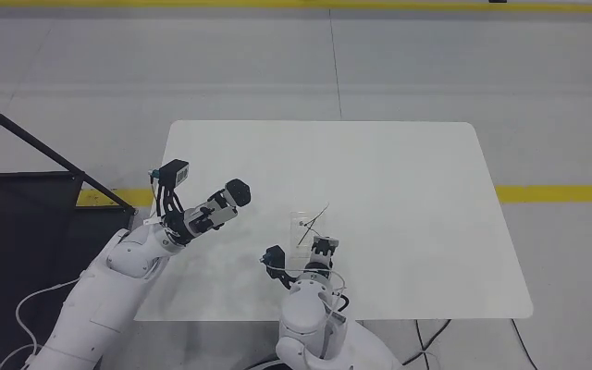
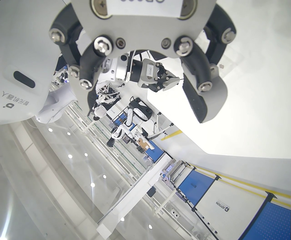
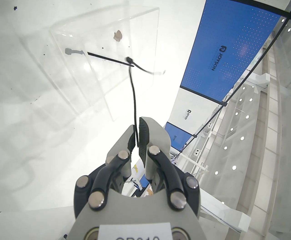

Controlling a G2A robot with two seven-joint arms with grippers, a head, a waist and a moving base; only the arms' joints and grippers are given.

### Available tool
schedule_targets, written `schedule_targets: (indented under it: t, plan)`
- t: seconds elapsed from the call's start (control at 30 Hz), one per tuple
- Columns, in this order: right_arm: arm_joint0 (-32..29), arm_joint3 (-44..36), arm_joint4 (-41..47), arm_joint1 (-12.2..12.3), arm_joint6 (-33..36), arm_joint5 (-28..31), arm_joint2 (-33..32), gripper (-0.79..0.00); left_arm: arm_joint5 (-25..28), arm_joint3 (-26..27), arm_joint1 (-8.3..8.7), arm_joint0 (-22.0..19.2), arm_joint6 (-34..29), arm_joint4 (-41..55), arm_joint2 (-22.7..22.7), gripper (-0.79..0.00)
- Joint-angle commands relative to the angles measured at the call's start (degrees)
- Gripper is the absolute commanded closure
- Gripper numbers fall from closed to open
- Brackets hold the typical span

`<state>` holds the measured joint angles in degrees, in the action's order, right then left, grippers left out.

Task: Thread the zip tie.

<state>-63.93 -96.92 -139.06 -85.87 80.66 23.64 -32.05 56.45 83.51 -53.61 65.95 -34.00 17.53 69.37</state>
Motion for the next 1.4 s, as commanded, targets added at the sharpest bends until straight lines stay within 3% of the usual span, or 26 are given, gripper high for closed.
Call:
schedule_targets:
  t: [0.0, 0.37, 0.7, 1.07, 1.13, 1.17, 1.37]
  plan:
    - [-0.8, -0.4, -1.1, -0.2, -0.6, 0.6, -0.7, -0.148, 0.0, 0.0, 0.0, 0.0, 0.0, 0.0, 0.0, -0.785]
    - [-5.9, -3.8, -7.2, -1.9, -3.8, 3.8, -4.1, -0.172, 0.0, 0.0, 0.0, 0.0, 0.0, 0.0, 0.0, -0.785]
    - [-11.3, -12.2, -9.9, -2.8, -8.5, 8.4, -6.5, -0.212, 0.0, 0.0, 0.0, 0.0, 0.0, 0.0, 0.0, -0.785]
    - [-20.9, -25.8, -4.2, -1.1, -22.2, 4.1, -17.1, -0.533, 0.0, 0.0, 0.0, 0.0, 0.0, 0.0, 0.0, -0.785]
    - [-23.0, -28.3, -2.7, -0.5, -26.8, 3.6, -19.6, -0.616, 0.0, 0.0, 0.0, 0.0, 0.0, 0.0, 0.0, -0.785]
    - [-24.2, -29.4, -1.7, -0.2, -29.4, 3.5, -20.9, -0.711, 0.0, 0.0, 0.0, 0.0, 0.0, 0.0, 0.0, -0.785]
    - [-30.6, -33.6, 4.8, 1.6, -46.9, 2.4, -30.9, -0.785, 0.0, 0.0, 0.0, 0.0, 0.0, 0.0, 0.0, -0.785]
